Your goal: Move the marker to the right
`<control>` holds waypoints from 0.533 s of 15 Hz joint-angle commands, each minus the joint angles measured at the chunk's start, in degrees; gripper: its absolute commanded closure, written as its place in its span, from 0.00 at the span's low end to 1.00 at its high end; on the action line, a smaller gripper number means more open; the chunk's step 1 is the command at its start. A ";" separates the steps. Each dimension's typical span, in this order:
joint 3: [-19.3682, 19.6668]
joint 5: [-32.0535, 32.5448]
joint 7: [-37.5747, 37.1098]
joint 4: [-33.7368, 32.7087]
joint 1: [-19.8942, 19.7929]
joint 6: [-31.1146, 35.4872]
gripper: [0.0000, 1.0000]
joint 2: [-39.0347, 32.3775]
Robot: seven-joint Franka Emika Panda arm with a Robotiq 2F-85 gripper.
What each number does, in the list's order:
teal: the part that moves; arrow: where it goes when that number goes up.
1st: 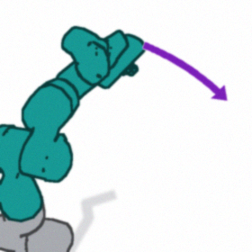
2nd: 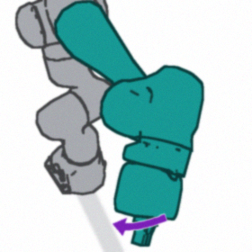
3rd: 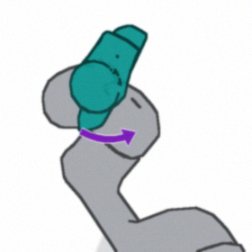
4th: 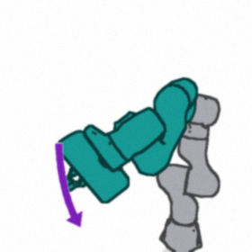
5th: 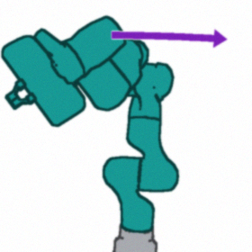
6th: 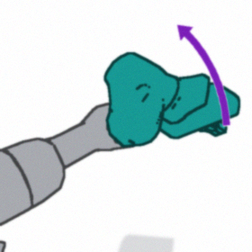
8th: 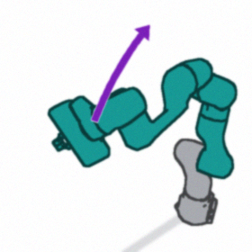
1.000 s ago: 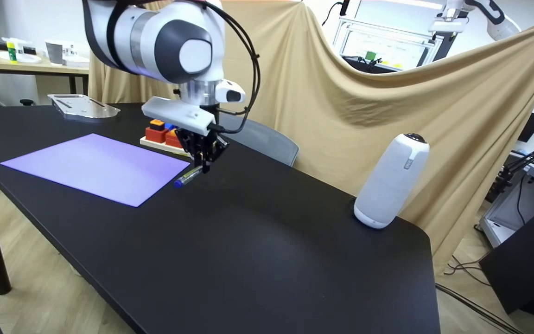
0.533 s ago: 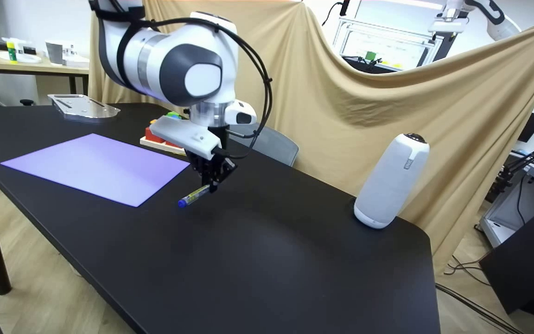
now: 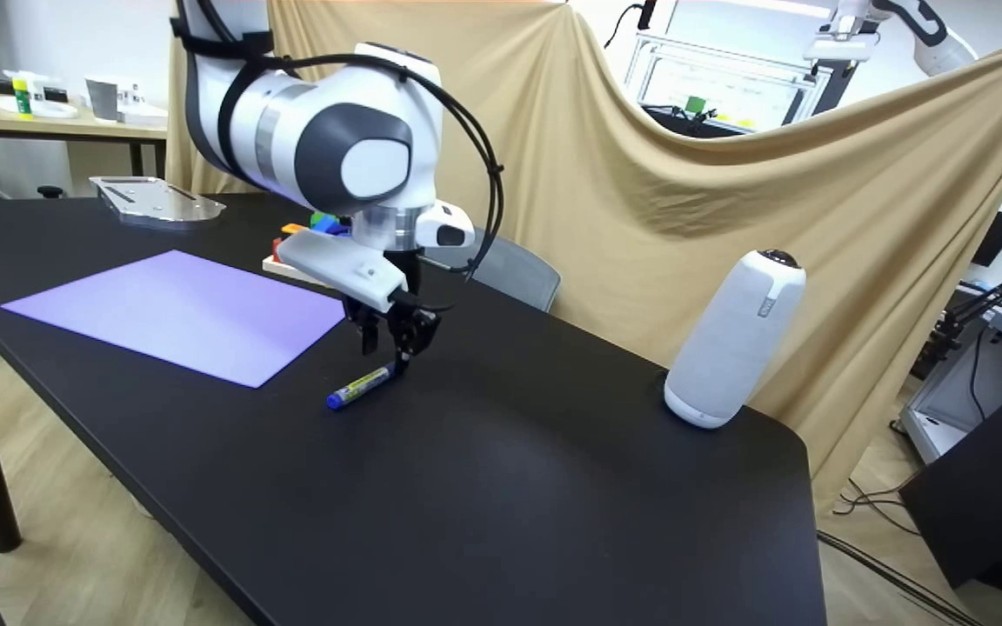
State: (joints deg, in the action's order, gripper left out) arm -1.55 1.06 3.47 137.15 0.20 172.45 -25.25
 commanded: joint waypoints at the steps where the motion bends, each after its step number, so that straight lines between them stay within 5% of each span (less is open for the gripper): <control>1: 0.08 0.46 -0.60 0.43 0.75 0.63 0.15 1.86; 3: 1.26 0.91 -1.82 1.40 2.51 1.17 0.02 3.87; 8: 0.43 0.28 -2.10 2.45 3.86 -2.48 0.00 8.85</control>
State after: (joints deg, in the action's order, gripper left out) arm -0.68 1.15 3.07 137.63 3.32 172.99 -20.76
